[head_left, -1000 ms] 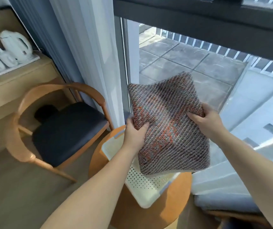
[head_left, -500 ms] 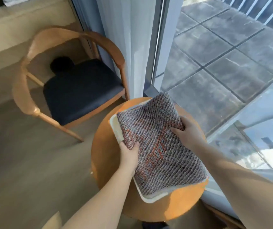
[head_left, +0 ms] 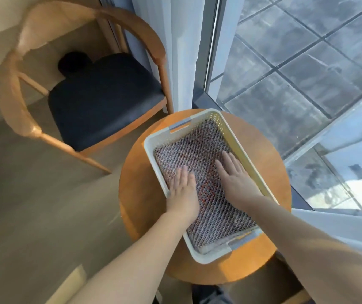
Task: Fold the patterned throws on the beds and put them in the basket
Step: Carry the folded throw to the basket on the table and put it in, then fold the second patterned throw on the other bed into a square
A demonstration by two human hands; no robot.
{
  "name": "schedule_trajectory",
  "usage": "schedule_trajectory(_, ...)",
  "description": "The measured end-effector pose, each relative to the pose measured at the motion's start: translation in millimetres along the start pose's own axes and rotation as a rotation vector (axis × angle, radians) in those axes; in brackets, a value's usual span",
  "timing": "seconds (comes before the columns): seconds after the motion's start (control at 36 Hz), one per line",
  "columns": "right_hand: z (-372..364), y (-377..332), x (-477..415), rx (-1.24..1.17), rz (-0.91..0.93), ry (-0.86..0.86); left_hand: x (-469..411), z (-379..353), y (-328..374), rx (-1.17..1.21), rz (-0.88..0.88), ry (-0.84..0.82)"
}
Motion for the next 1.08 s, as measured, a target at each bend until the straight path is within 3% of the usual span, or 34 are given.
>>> schedule_trajectory(0.08, -30.4, 2.3, 11.6, 0.114, 0.014, -0.115, -4.7, -18.1, 0.4, -0.215, -0.021, -0.114)
schedule_trajectory(0.17, -55.2, 10.7, 15.0, 0.209, -0.030, -0.233, -9.0, -29.8, 2.5, -0.263, -0.010, -0.188)
schedule_trajectory(0.42, -75.6, 19.3, 6.2, 0.172, -0.056, -0.374, -5.3, -61.8, 7.9, -0.492, -0.144, -0.378)
schedule_trajectory(0.5, -71.2, 21.7, 15.0, 0.193, -0.073, -0.401, 2.2, -72.1, 8.8, -0.647, -0.177, -0.405)
schedule_trajectory(0.67, -67.1, 30.1, 32.4, 0.263, -0.137, -0.570, 3.9, -71.1, 13.3, -0.723, -0.148, -0.411)
schedule_trajectory(0.83, -22.3, 21.7, 32.7, 0.235, -0.125, -0.464, 24.6, -34.6, 7.3, -0.585, -0.166, -0.309)
schedule_trajectory(1.08, 104.4, -79.4, 32.8, 0.118, -0.052, -0.132, 88.5, 100.0, -45.4, -0.289, -0.199, 0.097)
Point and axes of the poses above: each hand's wrist, its own x-axis away from the middle knuckle, its own z-axis out of the back of the hand, y = z × x, the point moved 6 cm from there along -x, towards the middle knuckle, and after that the axes turned 7 degrees about -y, right-handed, at the moved point
